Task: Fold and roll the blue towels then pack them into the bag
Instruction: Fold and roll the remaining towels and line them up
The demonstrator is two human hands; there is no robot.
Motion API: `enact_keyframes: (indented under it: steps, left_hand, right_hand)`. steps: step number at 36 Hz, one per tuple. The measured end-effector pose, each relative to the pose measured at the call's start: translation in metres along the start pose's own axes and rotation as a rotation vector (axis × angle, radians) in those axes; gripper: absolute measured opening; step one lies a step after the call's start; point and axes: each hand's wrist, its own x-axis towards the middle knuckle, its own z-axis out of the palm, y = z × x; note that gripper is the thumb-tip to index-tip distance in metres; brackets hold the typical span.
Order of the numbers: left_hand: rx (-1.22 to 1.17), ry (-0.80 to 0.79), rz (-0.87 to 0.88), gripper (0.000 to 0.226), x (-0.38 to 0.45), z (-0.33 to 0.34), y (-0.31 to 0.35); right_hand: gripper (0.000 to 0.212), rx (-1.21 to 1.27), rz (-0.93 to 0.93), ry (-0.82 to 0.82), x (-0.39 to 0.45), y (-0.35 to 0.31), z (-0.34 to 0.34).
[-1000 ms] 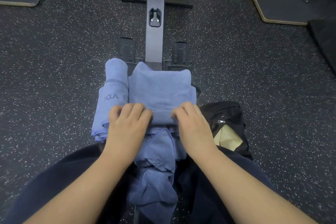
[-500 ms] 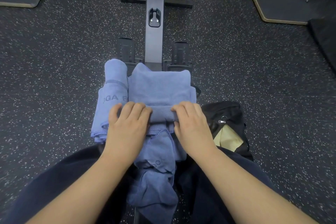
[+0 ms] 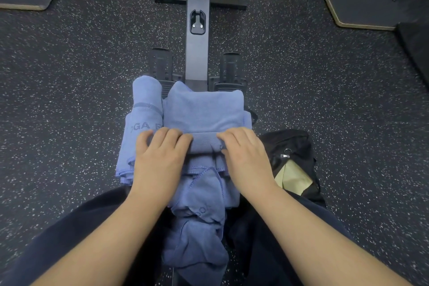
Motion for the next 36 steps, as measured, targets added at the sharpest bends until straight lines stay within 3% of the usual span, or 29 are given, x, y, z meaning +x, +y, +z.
enact_keyframes:
  steps: [11,16,27,36]
  left_hand:
    - [-0.014,-0.01,-0.003,0.034,0.006,0.001,-0.001]
    - [-0.026,-0.028,0.018,0.034,0.011,0.003,-0.003]
    - [-0.258,-0.071,0.109,0.034,0.02,-0.004,-0.005]
    - [-0.144,-0.102,0.099,0.036,0.021,0.007,-0.006]
  right_hand:
    - [0.044,-0.026,-0.026,0.034,0.004,0.002,0.0]
    - [0.031,-0.028,-0.031,0.055,0.009,0.004,0.003]
    - [0.051,-0.108,0.004,-0.133,0.02,0.007,0.0]
    - [0.05,-0.074,-0.006,-0.132,0.022,0.008,-0.002]
